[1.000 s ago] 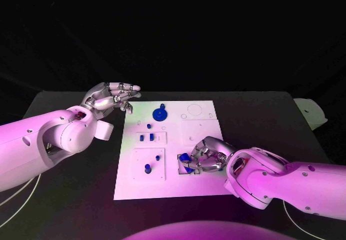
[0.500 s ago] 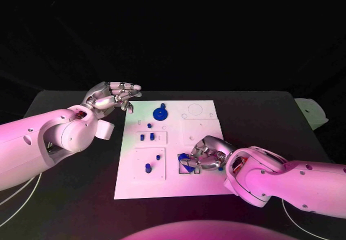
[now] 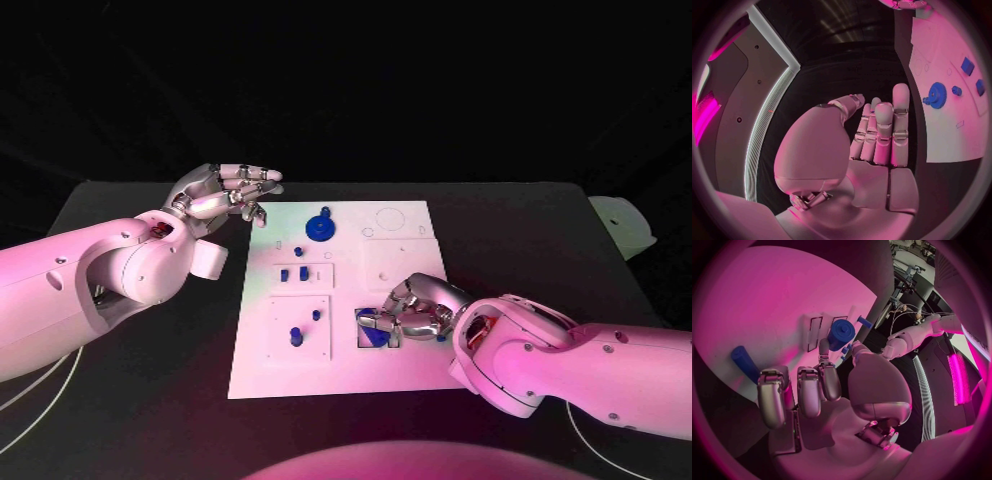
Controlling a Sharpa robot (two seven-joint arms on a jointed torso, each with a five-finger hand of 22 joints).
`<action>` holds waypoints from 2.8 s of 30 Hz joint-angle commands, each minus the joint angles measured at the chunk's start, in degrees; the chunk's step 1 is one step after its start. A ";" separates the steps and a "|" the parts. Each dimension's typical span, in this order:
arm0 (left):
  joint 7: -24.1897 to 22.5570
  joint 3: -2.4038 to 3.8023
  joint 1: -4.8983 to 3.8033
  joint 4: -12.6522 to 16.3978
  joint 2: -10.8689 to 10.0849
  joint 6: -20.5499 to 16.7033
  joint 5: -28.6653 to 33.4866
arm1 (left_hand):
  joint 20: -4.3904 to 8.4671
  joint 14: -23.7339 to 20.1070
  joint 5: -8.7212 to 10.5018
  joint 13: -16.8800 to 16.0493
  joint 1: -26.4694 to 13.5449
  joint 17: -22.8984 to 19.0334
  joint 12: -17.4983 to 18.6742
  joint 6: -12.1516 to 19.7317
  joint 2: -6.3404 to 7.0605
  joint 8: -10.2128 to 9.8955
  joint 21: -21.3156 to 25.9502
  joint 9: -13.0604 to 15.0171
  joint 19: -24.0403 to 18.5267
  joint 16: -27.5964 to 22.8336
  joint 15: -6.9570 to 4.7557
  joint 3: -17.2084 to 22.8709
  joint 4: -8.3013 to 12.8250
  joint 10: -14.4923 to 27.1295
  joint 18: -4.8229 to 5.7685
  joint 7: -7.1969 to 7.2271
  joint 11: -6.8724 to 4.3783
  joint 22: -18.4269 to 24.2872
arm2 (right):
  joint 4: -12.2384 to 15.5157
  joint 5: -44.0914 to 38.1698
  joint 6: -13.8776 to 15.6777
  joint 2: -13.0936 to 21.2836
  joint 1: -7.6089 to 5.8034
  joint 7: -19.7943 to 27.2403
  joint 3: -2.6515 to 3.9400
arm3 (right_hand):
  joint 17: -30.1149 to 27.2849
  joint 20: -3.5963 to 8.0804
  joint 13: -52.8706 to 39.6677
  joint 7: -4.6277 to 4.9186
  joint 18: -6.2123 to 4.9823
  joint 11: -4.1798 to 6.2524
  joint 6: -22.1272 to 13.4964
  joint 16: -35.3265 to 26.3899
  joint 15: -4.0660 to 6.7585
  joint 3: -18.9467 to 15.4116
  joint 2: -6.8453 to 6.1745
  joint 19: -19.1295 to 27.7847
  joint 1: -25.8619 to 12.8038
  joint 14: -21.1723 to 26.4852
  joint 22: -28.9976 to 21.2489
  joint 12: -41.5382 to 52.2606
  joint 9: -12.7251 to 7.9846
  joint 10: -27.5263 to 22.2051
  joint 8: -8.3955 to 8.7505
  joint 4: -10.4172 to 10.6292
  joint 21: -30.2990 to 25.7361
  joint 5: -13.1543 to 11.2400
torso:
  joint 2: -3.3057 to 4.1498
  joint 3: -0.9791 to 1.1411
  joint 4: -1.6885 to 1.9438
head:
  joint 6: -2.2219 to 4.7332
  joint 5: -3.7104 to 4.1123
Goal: Assemble the parts on the task board
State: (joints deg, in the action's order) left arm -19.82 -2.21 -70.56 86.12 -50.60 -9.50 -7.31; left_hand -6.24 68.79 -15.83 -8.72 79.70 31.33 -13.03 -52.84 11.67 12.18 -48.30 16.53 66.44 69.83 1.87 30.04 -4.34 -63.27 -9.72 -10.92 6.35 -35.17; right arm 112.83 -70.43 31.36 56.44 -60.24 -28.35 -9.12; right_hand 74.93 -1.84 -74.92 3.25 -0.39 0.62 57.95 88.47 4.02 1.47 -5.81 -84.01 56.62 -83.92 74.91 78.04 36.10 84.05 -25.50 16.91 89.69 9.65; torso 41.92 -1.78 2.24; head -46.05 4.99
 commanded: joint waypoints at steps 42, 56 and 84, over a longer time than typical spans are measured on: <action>-0.24 0.02 -0.02 0.06 -0.04 0.87 0.20 | -0.26 -0.31 0.09 -0.10 -0.73 0.08 -0.46 0.43 -0.14 0.25 0.41 -0.07 0.17 0.33 -0.12 -0.31 0.00 0.48 -0.86 0.07 0.15 0.09 | 2.24 -4.67 -3.94 1.96 0.50 1.17 -0.04 | 12.15 0.33 -8.30 -0.19 0.39 0.47 -0.22 0.40 0.64 -3.20 2.48 -5.99 10.57 -5.50 15.09 0.52 -0.27 1.05 -0.56 -0.27 0.31 3.90 | 0.02 -0.03 0.05 | -0.08 -0.06; -0.24 0.02 -0.02 0.08 -0.16 0.83 0.20 | -0.26 -0.27 0.08 -0.14 -0.74 0.14 -0.60 0.41 -0.26 0.31 0.43 -0.07 0.20 0.41 -0.12 -0.29 -0.02 0.51 -0.86 0.08 0.14 0.11 | 2.12 -6.34 -3.69 2.38 0.49 1.10 -0.04 | 12.25 0.42 -8.42 -0.33 0.39 0.60 0.08 0.45 0.74 -3.36 2.86 -5.99 11.95 -5.52 15.09 0.65 -0.48 1.18 -0.51 -0.33 0.31 5.76 | -0.01 0.03 0.02 | -0.10 -0.13; -0.25 0.00 -0.02 0.01 -0.21 0.78 0.20 | -0.26 -0.27 0.08 -0.14 -0.74 0.14 -0.60 0.41 -0.26 0.31 0.43 -0.07 0.20 0.41 -0.12 -0.29 -0.02 0.51 -0.86 0.08 0.14 0.11 | 2.60 -6.27 -3.59 3.04 0.45 3.59 -0.02 | 12.34 0.46 -8.47 -0.32 0.39 0.60 0.18 0.48 0.77 -4.05 1.96 -5.99 12.93 -5.53 15.09 0.66 -0.68 1.21 -0.40 -0.36 0.31 5.98 | -0.02 0.00 0.01 | -0.23 -0.22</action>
State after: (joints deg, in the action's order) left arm -19.73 -2.23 -70.56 86.04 -50.89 -9.48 -7.31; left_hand -6.24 68.79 -15.83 -8.79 79.48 31.41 -13.30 -52.84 11.45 12.18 -48.08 16.53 66.44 70.04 1.87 30.04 -4.34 -63.08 -9.71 -10.92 6.55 -35.12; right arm 115.23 -76.54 28.66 59.53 -59.84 -26.31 -9.12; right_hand 74.94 -1.86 -75.01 3.04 -0.38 0.81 57.75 88.69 4.42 -2.16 -3.26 -84.01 69.46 -83.92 74.91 78.49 35.50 83.84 -25.93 16.57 89.69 15.65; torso 41.92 -1.79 2.26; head -46.29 4.84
